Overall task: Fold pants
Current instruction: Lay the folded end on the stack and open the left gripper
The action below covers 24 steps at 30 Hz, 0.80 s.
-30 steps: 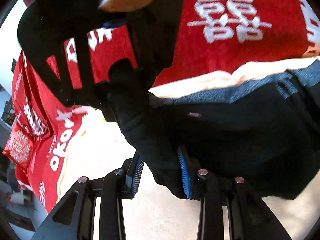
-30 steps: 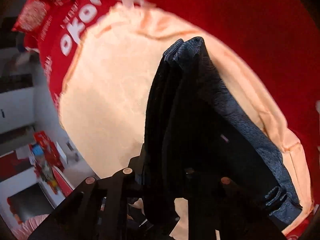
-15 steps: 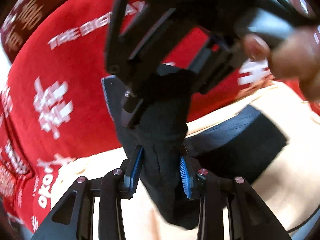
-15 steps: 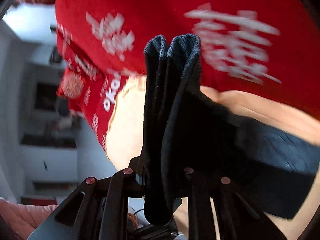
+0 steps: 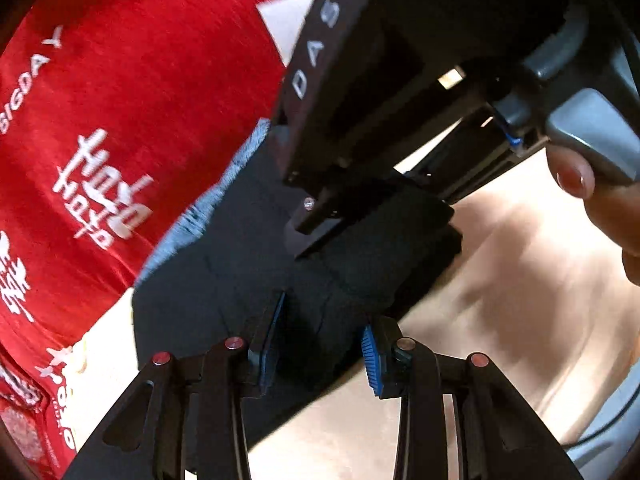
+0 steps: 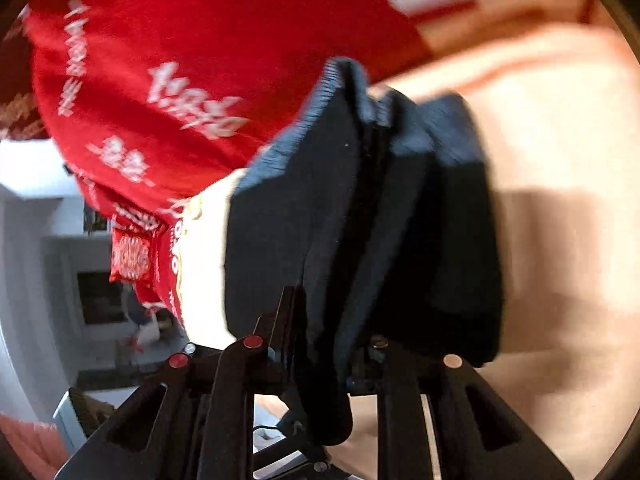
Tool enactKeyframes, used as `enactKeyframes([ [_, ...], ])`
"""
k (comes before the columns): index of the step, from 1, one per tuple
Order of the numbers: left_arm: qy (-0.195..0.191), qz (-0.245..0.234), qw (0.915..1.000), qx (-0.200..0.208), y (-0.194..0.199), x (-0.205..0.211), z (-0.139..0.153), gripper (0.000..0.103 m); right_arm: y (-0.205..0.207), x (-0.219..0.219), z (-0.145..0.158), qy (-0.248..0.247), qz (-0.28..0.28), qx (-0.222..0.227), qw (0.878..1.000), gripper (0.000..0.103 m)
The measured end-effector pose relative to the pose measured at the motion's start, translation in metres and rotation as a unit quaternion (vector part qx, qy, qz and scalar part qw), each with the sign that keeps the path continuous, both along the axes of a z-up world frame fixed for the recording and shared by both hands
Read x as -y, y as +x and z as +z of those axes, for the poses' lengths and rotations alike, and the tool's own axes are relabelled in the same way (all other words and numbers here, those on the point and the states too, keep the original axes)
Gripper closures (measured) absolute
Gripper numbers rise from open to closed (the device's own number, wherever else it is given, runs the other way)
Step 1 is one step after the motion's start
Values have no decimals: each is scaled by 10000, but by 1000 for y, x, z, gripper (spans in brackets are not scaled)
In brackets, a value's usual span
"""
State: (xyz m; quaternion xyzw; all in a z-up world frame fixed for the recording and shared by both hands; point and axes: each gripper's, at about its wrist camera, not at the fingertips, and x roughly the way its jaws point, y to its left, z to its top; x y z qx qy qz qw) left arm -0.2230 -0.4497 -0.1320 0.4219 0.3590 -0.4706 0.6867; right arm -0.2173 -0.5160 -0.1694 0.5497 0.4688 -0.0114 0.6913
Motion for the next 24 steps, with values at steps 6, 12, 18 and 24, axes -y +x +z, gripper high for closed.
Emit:
enactKeyframes([
  [6,244,-30,9997,8,0,-10,-5,42,-10,-2,-12,97,-184,-135,9997,79],
  [12,325,352,9980,-403,19,-30,9,42,-5,-9,9,-843,203,-627,9943,69],
  [18,365,1299,9895,-525,78,-48,12,42,-6,-19,26,-1965,501,-1281,9708,59],
  [24,510,1942,9775,-654,113,-59,4,42,1,-33,31,-2844,764,-1730,9399,44],
])
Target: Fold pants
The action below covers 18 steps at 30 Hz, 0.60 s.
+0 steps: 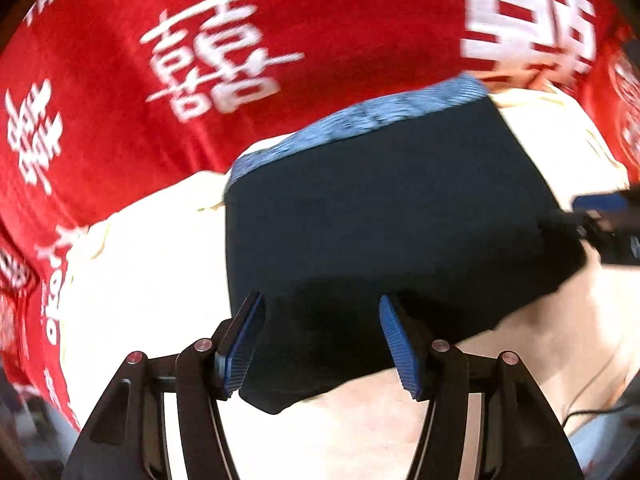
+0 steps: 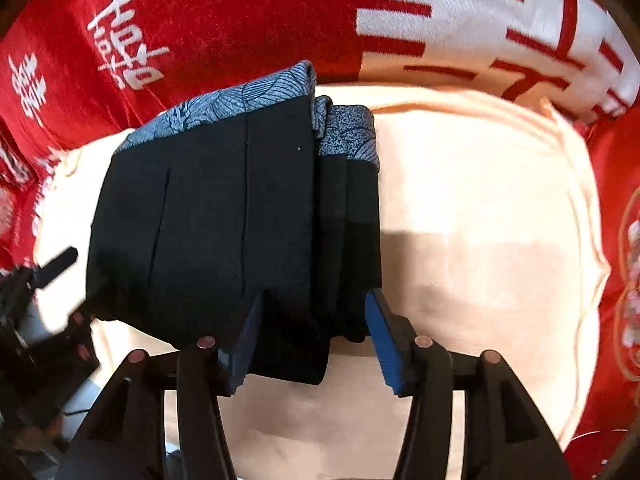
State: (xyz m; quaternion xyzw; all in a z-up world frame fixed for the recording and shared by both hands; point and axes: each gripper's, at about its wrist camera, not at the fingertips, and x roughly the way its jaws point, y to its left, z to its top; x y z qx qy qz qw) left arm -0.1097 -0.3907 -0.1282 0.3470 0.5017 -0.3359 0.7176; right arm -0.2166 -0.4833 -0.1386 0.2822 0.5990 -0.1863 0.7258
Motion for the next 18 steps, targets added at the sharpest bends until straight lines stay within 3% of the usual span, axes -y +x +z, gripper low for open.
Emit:
enactKeyframes([
  [3,72,312,9995,-66,16,-5,-7,42,6,-3,-3,-271,31,-190,9994,36],
  [9,74,635,9976,-275,31,-11,-15,42,18,-7,-6,-478,72,-333,9983,29],
  [11,84,672,9973,-280,33,-12,-15,29,20,-6,-6,-498,84,-370,9980,28],
  [12,68,715,9971,-261,35,-13,-15,12,20,-5,-6,-489,79,-380,9981,27],
  [18,-41,862,9953,-438,50,-17,-16,11,22,-2,-10,-487,19,-465,9977,23],
])
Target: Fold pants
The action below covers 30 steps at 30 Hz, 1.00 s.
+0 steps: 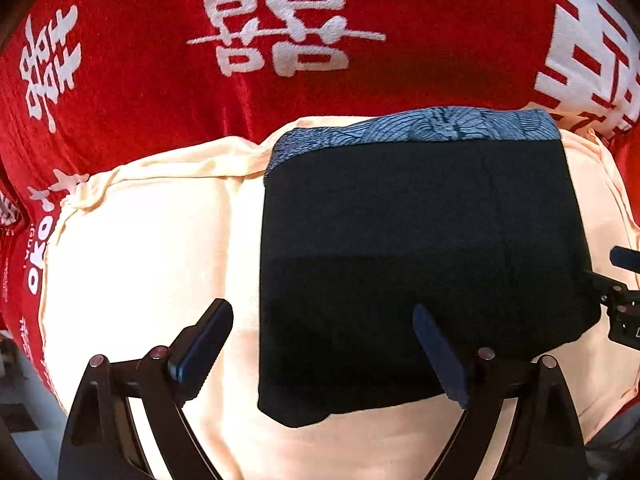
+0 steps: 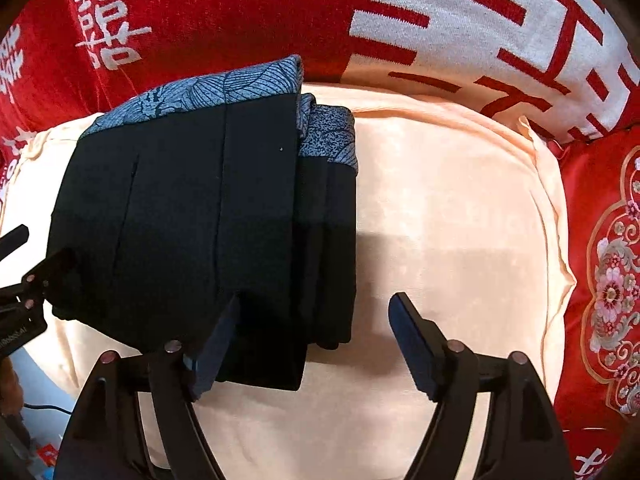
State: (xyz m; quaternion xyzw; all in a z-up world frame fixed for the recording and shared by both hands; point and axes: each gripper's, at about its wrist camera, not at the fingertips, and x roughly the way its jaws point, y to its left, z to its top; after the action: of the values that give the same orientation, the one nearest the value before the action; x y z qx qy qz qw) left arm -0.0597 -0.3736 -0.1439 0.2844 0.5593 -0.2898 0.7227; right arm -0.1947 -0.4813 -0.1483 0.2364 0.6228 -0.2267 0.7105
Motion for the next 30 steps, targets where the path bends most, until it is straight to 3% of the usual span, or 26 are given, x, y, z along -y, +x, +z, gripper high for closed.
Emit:
enactKeyframes([
  [8,69,174,9996,-194,24,-5,-10,11,2,11,-4,35,-118,-43,9999,16],
  [30,-63,377,9983,-439,70,-9,-16,11,-9,24,-7,280,-269,206,9990,13],
])
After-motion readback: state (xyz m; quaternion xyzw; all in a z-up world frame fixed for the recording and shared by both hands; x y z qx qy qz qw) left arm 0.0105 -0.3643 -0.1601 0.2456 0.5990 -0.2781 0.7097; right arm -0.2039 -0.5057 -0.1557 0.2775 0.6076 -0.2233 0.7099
